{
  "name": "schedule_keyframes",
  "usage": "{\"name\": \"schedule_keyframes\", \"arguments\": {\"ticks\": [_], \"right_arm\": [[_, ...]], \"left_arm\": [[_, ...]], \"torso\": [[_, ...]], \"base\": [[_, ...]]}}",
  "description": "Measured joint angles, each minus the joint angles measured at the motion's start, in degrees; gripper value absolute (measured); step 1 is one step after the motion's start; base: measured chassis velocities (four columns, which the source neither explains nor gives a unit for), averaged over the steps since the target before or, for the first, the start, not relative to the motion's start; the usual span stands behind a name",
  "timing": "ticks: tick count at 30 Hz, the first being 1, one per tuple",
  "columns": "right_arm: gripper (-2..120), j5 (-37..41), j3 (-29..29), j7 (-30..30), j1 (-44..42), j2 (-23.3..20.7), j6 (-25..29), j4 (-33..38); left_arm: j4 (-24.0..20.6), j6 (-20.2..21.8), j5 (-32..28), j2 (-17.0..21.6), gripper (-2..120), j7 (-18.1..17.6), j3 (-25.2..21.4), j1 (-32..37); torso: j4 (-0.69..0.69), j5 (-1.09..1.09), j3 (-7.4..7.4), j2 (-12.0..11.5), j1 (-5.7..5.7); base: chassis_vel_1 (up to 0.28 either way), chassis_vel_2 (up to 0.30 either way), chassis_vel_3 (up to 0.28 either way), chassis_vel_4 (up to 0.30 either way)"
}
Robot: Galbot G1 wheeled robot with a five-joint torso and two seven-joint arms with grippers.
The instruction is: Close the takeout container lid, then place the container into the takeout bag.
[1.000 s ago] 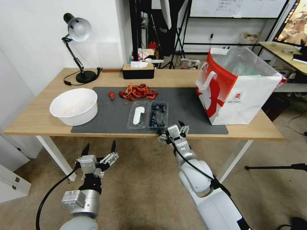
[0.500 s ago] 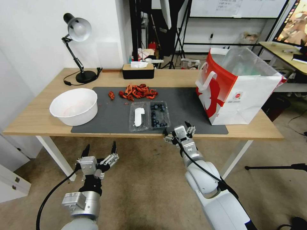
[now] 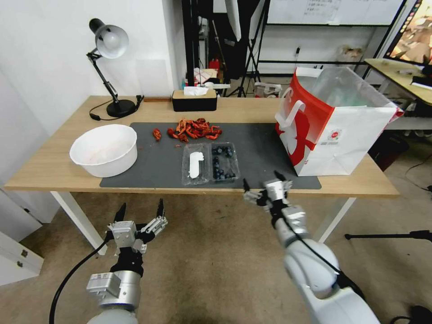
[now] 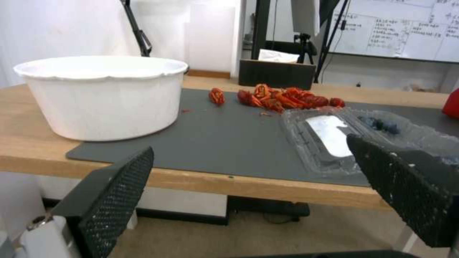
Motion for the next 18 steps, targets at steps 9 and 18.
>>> {"name": "schedule_keyframes", "arguments": {"ticks": [9,18], "right_arm": [[100,3.7,5.4,-1.5,-9.1,2.0,18.5,2.1],[100,1.6,8.0,-3.5,-19.6,7.1,26.7,1.9]], "left_arm": [[0.4,-0.1,-0.1,0.3,100,0.3,0.3,-0.4],[1.0,-0.4,-0.4,0.7,100,0.8,1.0,-0.8]], "torso": [[0.0,-0.01,0.0,0.0,0.0],[-0.01,-0.01,0.01,0.0,-0.01]], "base": [[0.0,0.0,0.0,0.0],[0.0,0.0,0.0,0.0]]}}
